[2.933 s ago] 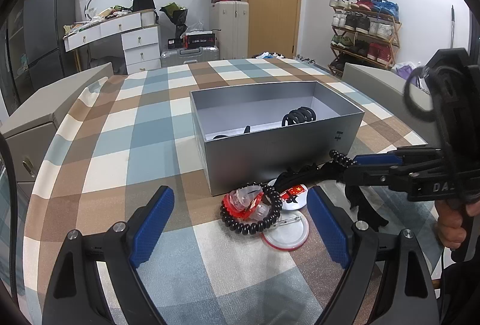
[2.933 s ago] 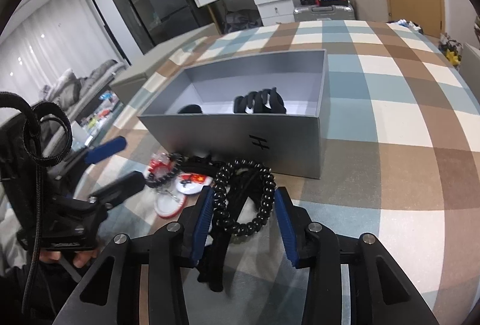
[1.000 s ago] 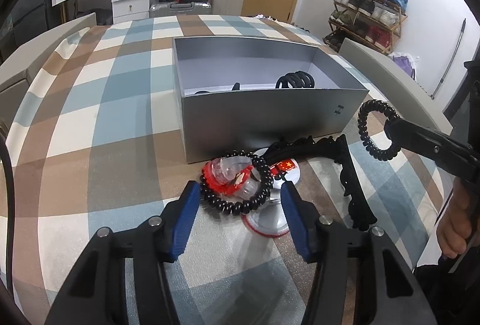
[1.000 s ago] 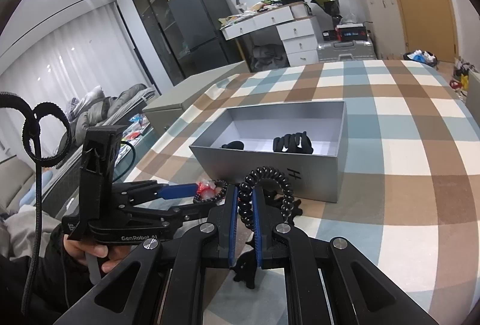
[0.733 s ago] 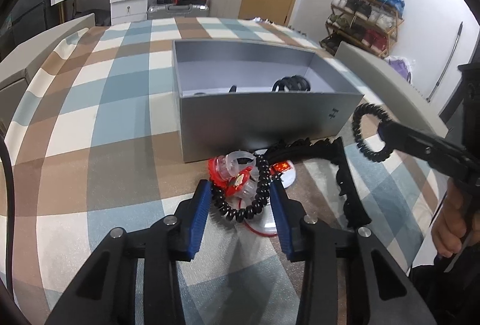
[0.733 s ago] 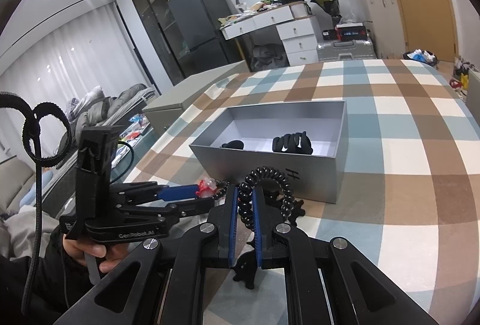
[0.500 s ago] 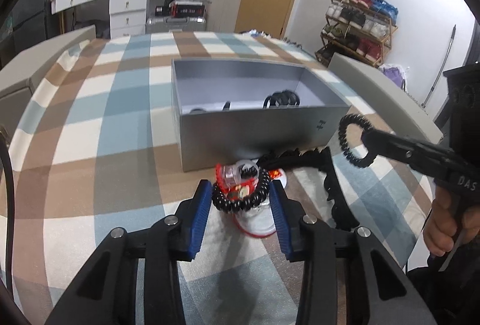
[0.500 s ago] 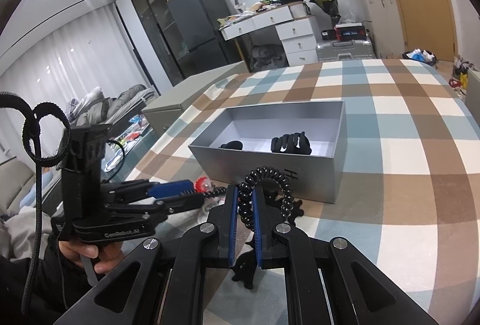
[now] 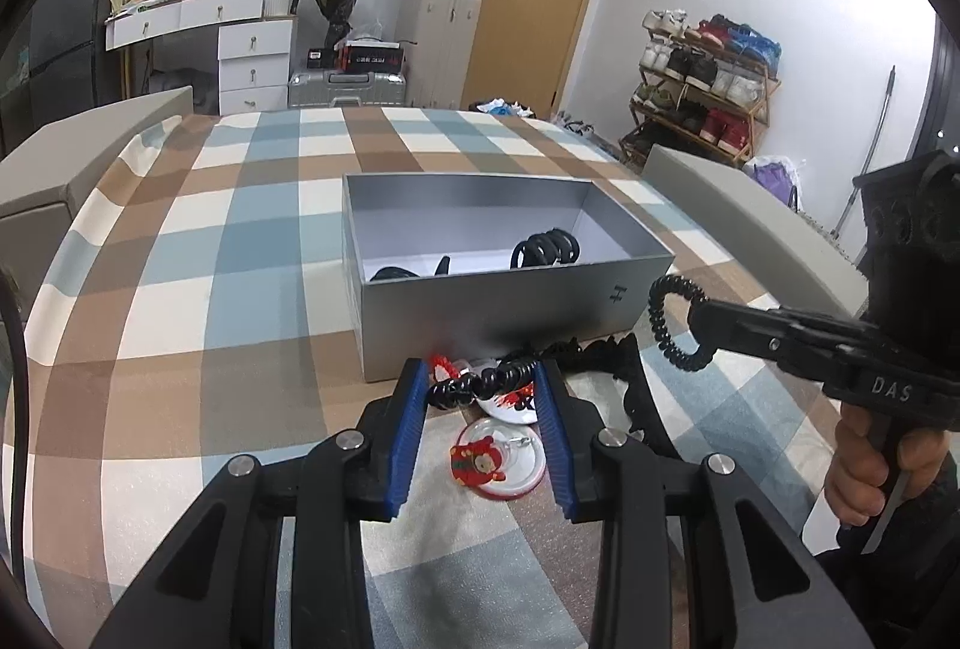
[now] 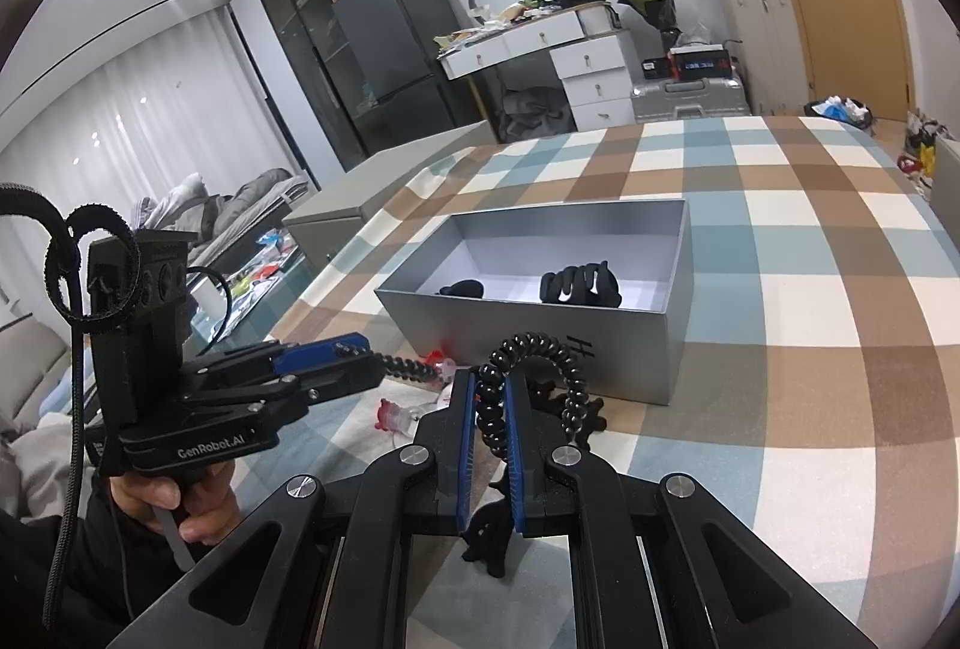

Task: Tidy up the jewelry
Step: 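Carry the coiled hair tie with the right gripper over the grey box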

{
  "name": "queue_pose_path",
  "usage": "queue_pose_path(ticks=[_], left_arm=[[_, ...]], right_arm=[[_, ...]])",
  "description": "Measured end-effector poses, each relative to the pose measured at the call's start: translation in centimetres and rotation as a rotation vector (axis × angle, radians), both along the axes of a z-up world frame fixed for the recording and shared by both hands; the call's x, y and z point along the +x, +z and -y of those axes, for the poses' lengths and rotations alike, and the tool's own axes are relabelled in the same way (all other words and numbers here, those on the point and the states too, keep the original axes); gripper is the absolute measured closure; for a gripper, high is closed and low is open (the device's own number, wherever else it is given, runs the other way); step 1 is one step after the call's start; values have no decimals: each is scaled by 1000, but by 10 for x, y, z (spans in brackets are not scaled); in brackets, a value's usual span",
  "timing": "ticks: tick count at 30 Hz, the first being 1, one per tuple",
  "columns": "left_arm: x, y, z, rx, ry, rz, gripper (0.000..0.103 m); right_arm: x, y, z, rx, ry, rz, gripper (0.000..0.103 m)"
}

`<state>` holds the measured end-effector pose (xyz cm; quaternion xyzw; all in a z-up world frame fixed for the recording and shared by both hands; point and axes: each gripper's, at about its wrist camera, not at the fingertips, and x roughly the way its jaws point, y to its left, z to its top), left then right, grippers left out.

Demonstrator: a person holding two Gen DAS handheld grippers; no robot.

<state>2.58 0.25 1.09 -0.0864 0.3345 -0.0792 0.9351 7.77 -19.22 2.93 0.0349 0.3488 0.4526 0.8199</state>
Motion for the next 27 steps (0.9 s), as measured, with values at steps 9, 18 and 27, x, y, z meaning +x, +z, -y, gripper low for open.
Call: queue_pose_path(ticks=[9,18,27], left_arm=[[-1,3,-1,-19,-1,22,73],[-3,20,-3,-18,7,80,73],[7,32,-6,12,43,123,73]], right_arm=[[1,0,-1,4,-2,1,94],[4,10,4,54,-4,-2,94],[17,30,7,125,-34,-6,94]])
